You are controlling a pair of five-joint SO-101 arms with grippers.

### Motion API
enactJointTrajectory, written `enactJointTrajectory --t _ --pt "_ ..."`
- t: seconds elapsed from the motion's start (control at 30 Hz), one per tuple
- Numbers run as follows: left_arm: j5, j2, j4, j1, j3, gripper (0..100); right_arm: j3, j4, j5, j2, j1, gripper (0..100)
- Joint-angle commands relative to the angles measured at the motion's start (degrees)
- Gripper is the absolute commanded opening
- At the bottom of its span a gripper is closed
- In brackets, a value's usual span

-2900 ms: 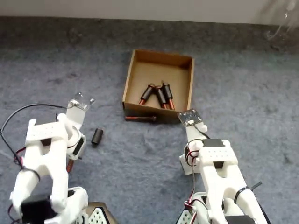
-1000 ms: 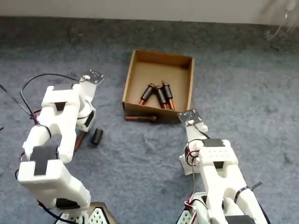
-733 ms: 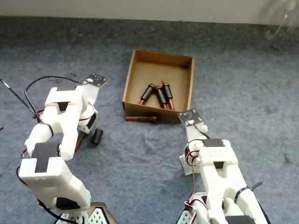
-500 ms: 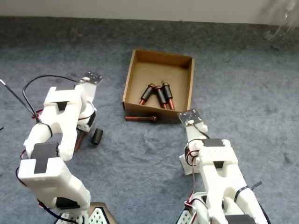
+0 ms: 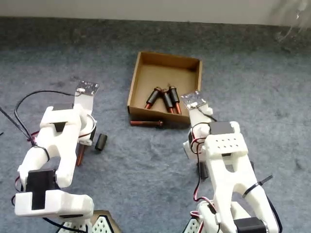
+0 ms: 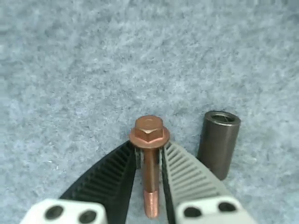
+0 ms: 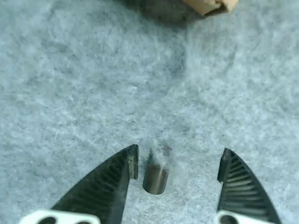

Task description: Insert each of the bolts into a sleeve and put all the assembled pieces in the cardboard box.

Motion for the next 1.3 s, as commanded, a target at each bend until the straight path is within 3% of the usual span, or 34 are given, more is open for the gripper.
enactJointTrajectory --t 0.0,0.23,0.37,0.63,0.83,0.93,1.07,1.27 --pt "-1.0 -2.9 -1.1 0.7 0.4 0 -3.2 0.8 -2.9 0.1 -1.4 26.4" --pt "-1.0 -2.9 -3.0 0.7 2.1 0 3.5 -0.1 -2.7 0.5 -2.1 26.3" --pt "-1.0 -2.9 -3.0 0.7 2.1 0 9.6 -8.2 -2.8 2.6 -1.7 26.2" --pt "-1.0 -2.9 -2.9 0.7 2.2 0 12.3 -10.3 -3.1 9.7 -1.7 13.2" --pt "-1.0 -2.9 -3.1 0.7 2.2 0 9.3 -9.7 -3.1 6.7 -1.7 0.1" --pt "-0.7 -3.3 -3.1 0.6 1.9 0 5.3 -6.8 -3.1 2.4 -2.4 0.5" --pt "-0.4 -5.1 -2.8 0.5 -0.4 0 -1.5 -2.8 -3.2 -4.8 -7.0 0.5" --pt "6.4 -17.3 3.2 1.2 -8.1 0 -6.1 -6.5 -7.5 -9.9 -21.1 0.5"
